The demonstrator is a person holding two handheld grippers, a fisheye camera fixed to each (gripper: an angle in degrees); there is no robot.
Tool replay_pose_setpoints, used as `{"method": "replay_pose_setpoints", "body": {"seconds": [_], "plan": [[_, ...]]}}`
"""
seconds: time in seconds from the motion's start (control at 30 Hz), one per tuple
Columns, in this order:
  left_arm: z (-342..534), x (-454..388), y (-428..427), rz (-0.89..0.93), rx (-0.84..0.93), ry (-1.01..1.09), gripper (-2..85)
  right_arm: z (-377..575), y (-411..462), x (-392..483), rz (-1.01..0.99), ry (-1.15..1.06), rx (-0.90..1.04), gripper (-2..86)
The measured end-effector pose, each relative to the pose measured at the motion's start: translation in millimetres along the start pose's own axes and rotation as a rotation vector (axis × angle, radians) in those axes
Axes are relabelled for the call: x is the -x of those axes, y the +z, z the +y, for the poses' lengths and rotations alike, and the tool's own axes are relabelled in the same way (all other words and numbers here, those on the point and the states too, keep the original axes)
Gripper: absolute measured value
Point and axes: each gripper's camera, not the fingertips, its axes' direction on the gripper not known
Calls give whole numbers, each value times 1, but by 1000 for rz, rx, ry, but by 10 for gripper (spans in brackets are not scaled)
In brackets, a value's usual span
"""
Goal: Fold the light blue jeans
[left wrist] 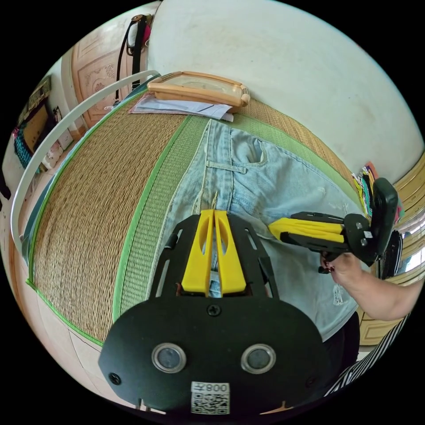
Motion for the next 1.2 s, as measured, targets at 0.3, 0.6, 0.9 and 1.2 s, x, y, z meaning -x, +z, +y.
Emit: {"method": "replay_pose_setpoints", "body": {"seconds": [0.3,0.6,0.9,1.2], "plan": [[-40,36,-48,146,-63,-39,11,43,-43,-63,-154,152,-134,4],[-119,39,-90,204,-69,94,67,105,-84,-157,-33,287,-181,41],[-241,19,-115,177,48,235,90,79,-85,-227,209,215,-25,92],[-344,-2,-161,48,154,363,98,56,-59,-257,285,148,74,104]]}}
